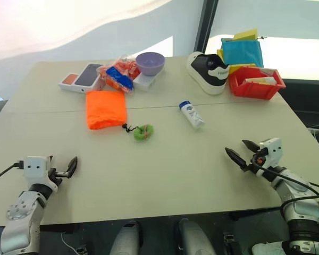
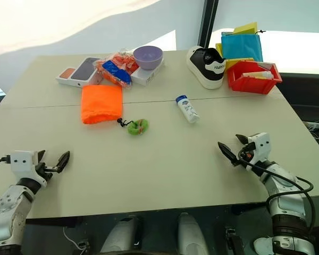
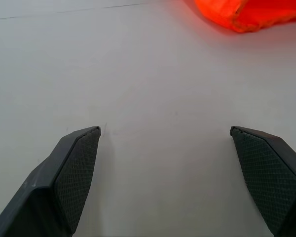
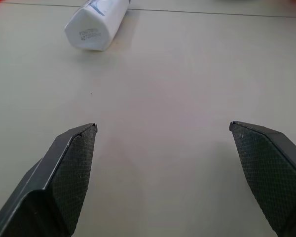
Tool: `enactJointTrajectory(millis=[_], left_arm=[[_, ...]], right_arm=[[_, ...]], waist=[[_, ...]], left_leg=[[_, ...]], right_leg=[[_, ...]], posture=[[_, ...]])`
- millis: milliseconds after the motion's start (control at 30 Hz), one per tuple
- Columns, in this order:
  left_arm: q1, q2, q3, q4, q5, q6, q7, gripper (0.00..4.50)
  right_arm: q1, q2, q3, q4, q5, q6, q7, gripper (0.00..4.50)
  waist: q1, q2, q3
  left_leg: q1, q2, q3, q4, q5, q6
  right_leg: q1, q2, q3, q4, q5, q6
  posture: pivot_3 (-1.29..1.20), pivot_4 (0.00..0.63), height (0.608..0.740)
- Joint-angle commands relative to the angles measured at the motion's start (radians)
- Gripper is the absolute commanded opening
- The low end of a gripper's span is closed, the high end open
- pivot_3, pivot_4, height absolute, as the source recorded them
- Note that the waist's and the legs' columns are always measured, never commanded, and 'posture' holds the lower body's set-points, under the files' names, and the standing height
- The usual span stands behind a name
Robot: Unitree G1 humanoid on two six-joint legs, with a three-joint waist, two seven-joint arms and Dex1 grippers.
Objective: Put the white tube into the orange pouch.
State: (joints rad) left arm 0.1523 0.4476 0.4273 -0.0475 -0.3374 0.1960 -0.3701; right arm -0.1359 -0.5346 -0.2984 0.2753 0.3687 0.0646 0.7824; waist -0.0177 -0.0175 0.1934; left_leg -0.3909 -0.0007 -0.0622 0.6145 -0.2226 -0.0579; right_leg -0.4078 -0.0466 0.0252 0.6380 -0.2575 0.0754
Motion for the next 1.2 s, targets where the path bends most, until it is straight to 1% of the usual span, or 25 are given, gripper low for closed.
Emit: enactJointTrajectory(millis=[33,333,533,600,700,867,1067,1200], left_arm=[[0.025,0.005,0.03,0.016,0.003,0.004,0.006,4.5],[0.028,-0.005,0.054,-0.016,-0.039,0.016,0.015,4.5],[-0.013,-0.018,0.019,-0.09,-0.054,0.043,0.026,4.5],[-0.028,-0.016,-0.012,-0.11,-0.03,0.047,0.028,4.5],[-0.074,0.007,-0.08,-0.108,0.054,0.025,0.04,4.5],[-0.183,0.056,-0.185,-0.021,0.218,-0.038,0.065,4.5],[-0.37,0.067,-0.283,0.185,0.374,-0.143,0.135,4.5],[-0.488,0.074,-0.353,0.32,0.47,-0.219,0.173,4.5]], right_arm=[[-0.01,-0.012,-0.004,-0.043,0.011,0.002,0.002,4.46],[-0.024,-0.005,0.01,-0.043,0.005,0.008,-0.002,4.46],[-0.056,0.044,0.045,-0.072,0.013,0.026,-0.022,4.46],[-0.064,0.057,0.062,-0.095,0.011,0.035,-0.025,4.46],[-0.067,0.074,0.098,-0.166,0.02,0.066,-0.024,4.46],[-0.04,0.101,0.177,-0.333,0.044,0.142,-0.018,4.46],[-0.007,0.143,0.322,-0.504,0.034,0.198,-0.011,4.46],[-0.008,0.17,0.382,-0.554,0.027,0.212,-0.03,4.46]], waist=[[0.0,0.0,0.0],[0.0,0.0,0.0],[0.002,0.0,0.0],[0.003,0.0,0.0],[0.006,0.0,0.0],[0.005,0.0,0.0],[0.004,-0.001,0.0],[0.005,-0.001,0.0]], left_leg=[[0.0,0.0,0.0,0.0,0.0,0.0],[0.0,0.0,0.0,0.0,0.0,0.0],[0.0,0.0,0.0,0.0,0.0,0.0],[0.0,0.0,0.0,0.0,0.0,0.0],[0.0,0.0,0.0,0.0,0.0,0.0],[-0.001,-0.001,0.0,0.0,0.0,0.0],[-0.001,-0.001,-0.001,0.0,0.0,0.0],[-0.001,-0.001,-0.001,0.0,0.0,0.0]], right_leg=[[0.0,0.0,0.0,0.0,0.0,0.0],[0.0,0.0,0.0,0.0,0.0,0.0],[0.0,0.0,0.0,0.0,0.0,0.0],[0.0,0.0,0.0,0.0,0.001,-0.001],[0.0,0.0,0.0,0.0,0.001,-0.001],[0.0,0.001,0.0,0.0,0.001,-0.001],[0.0,0.001,0.0,0.0,0.003,0.002],[0.0,0.001,-0.001,0.0,0.004,0.003]], posture=[[0.0,0.15,0.74],[0.0,0.15,0.74],[0.0,0.15,0.74],[0.0,0.15,0.74],[0.0,0.15,0.74],[0.0,0.15,0.74],[0.0,0.15,0.74],[0.0,0.15,0.74]])
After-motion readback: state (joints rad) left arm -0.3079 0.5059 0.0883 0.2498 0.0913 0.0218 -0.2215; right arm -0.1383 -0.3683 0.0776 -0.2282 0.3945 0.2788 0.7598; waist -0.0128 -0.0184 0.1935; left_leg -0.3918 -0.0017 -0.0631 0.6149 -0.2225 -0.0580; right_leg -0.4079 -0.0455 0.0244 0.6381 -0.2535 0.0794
